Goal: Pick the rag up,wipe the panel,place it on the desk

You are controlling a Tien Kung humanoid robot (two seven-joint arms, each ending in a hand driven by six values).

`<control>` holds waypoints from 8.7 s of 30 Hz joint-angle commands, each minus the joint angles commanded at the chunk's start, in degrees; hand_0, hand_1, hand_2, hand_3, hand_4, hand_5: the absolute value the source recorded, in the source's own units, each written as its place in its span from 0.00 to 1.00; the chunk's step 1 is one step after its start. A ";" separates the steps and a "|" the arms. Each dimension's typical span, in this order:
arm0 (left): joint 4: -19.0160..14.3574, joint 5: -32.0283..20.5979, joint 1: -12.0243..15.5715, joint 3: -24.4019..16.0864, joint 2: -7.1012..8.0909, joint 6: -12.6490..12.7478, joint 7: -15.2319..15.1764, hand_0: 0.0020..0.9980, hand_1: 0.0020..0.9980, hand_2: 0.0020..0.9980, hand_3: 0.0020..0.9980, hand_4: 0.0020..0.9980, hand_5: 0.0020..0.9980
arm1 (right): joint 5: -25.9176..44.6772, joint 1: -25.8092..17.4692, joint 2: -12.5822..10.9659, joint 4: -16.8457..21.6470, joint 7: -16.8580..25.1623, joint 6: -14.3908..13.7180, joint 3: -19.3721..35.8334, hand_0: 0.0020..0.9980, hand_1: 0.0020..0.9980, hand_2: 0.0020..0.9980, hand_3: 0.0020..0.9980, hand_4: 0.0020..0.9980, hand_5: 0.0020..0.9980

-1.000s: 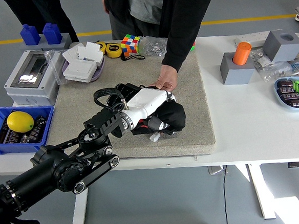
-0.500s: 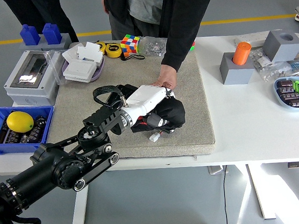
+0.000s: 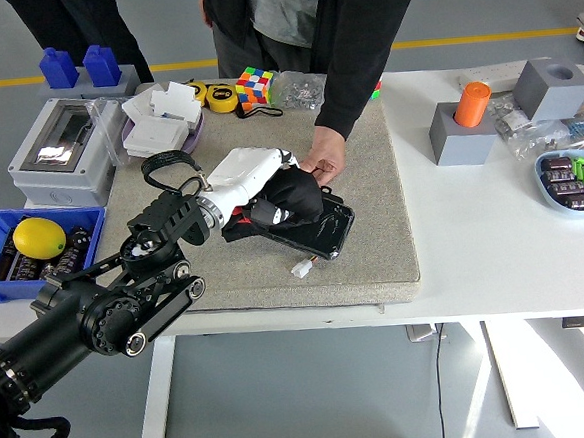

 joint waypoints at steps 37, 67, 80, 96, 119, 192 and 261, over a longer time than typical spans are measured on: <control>2.79 1.25 1.14 -6.03 1.96 -0.21 0.24 0.24 0.30 0.41 0.56 0.73 0.00 | 0.37 -0.06 0.30 0.56 0.09 0.03 -0.10 0.59 0.61 0.56 0.55 0.94 0.38; -3.86 -3.58 -0.23 9.66 -3.32 0.28 0.22 0.24 0.29 0.41 0.56 0.74 0.00 | 0.26 -0.43 -0.12 0.28 0.07 0.03 -1.09 0.59 0.61 0.56 0.55 0.95 0.38; 1.14 -0.96 -0.62 2.77 -1.37 0.62 -0.46 0.24 0.29 0.41 0.56 0.74 0.00 | -0.15 -0.55 -0.01 0.23 0.05 0.03 -0.29 0.59 0.61 0.56 0.55 0.95 0.38; 5.70 2.14 -0.71 -8.65 1.81 0.75 -0.76 0.24 0.29 0.41 0.56 0.74 0.00 | -0.24 -0.47 0.21 0.32 0.03 0.03 0.26 0.59 0.61 0.56 0.55 0.95 0.38; 2.35 1.60 10.98 -28.88 6.45 0.52 -2.45 0.27 0.42 0.49 0.56 0.74 0.00 | -0.37 -0.57 0.40 0.56 0.07 0.08 0.40 0.59 0.61 0.56 0.55 0.94 0.38; -14.35 -26.25 31.60 -56.63 2.88 1.85 -20.15 0.81 0.80 0.81 0.76 1.00 0.35 | -1.01 0.62 -0.29 -1.80 0.14 0.15 1.82 0.59 0.61 0.56 0.55 0.95 0.38; -18.55 -25.77 33.35 -58.34 4.91 2.69 -20.91 0.62 0.66 0.71 0.73 1.00 0.48 | -0.28 0.96 -0.87 -1.32 0.25 0.06 0.44 0.59 0.61 0.56 0.54 0.94 0.38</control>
